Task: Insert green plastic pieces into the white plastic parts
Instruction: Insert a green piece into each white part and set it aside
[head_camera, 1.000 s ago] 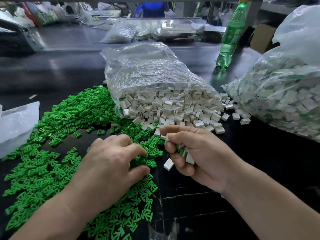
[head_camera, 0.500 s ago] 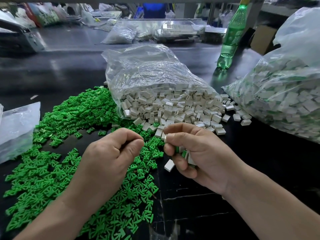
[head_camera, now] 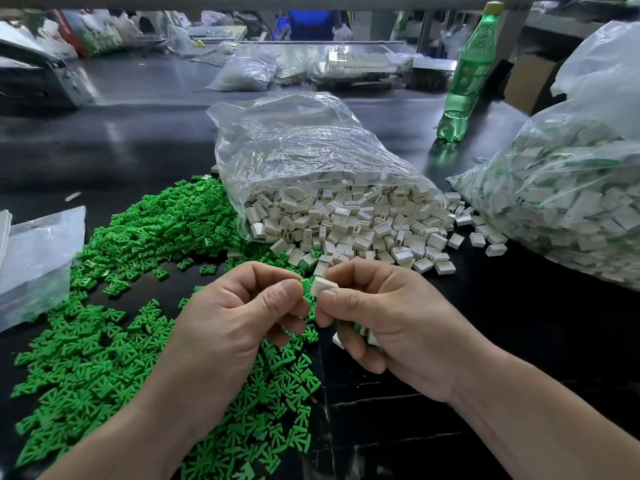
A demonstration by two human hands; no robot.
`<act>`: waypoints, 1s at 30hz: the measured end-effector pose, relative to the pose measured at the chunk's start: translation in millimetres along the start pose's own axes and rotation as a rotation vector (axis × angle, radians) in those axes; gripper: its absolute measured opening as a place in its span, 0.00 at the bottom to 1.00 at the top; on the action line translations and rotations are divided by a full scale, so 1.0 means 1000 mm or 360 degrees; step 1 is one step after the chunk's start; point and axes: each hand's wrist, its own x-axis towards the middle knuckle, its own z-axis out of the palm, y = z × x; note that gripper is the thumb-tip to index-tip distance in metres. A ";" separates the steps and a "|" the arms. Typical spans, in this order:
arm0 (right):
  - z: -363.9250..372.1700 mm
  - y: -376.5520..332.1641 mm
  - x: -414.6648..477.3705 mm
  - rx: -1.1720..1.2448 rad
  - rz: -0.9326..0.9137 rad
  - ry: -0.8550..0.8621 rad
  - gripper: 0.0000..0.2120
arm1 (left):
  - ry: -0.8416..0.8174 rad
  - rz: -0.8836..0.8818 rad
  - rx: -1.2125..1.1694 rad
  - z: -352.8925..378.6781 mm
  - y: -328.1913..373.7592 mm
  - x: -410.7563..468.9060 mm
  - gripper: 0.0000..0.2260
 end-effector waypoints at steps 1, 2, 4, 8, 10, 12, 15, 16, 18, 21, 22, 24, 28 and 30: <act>0.000 0.000 0.000 -0.0013 -0.0007 0.0006 0.06 | -0.0006 0.0007 -0.0001 0.000 0.000 0.000 0.10; 0.000 0.000 -0.001 -0.0034 -0.0014 0.0014 0.05 | -0.0005 0.0013 -0.0003 0.000 0.000 -0.001 0.11; 0.001 0.000 -0.002 -0.0101 -0.0042 0.0027 0.05 | -0.0006 0.0030 0.0006 0.001 0.001 -0.001 0.12; 0.002 0.000 -0.004 -0.0314 -0.0091 0.0057 0.06 | 0.0001 0.0068 0.0074 0.002 0.004 -0.002 0.11; 0.003 0.001 -0.005 -0.0379 -0.0126 0.0047 0.06 | 0.0005 0.0074 0.0088 0.002 0.006 -0.003 0.10; 0.005 0.001 -0.006 -0.0420 -0.0141 0.0040 0.07 | -0.0007 0.0078 0.0072 0.002 0.006 -0.004 0.08; 0.004 0.001 -0.007 -0.0497 -0.0148 0.0080 0.07 | -0.0022 0.0075 0.0031 0.004 0.007 -0.005 0.06; 0.004 0.001 -0.007 -0.0505 -0.0148 0.0090 0.07 | -0.0024 0.0075 0.0042 0.005 0.007 -0.005 0.07; 0.003 0.000 -0.008 -0.0518 -0.0166 0.0068 0.07 | -0.0038 0.0092 0.0105 0.006 0.007 -0.006 0.07; 0.004 0.001 -0.008 -0.0565 -0.0204 0.0046 0.07 | -0.0064 0.0121 0.0174 0.006 0.008 -0.007 0.05; 0.004 0.002 -0.008 -0.0595 -0.0206 0.0050 0.08 | -0.0071 0.0128 0.0190 0.006 0.008 -0.007 0.05; 0.004 0.003 -0.008 -0.0642 -0.0195 0.0046 0.09 | -0.0080 0.0126 0.0198 0.005 0.010 -0.008 0.05; 0.004 -0.001 -0.009 -0.0656 -0.0147 -0.0002 0.09 | -0.0125 0.0050 0.0170 0.004 0.015 -0.009 0.08; 0.004 -0.004 -0.010 -0.0684 -0.0104 -0.0045 0.09 | -0.0174 -0.0002 0.0189 0.002 0.017 -0.009 0.09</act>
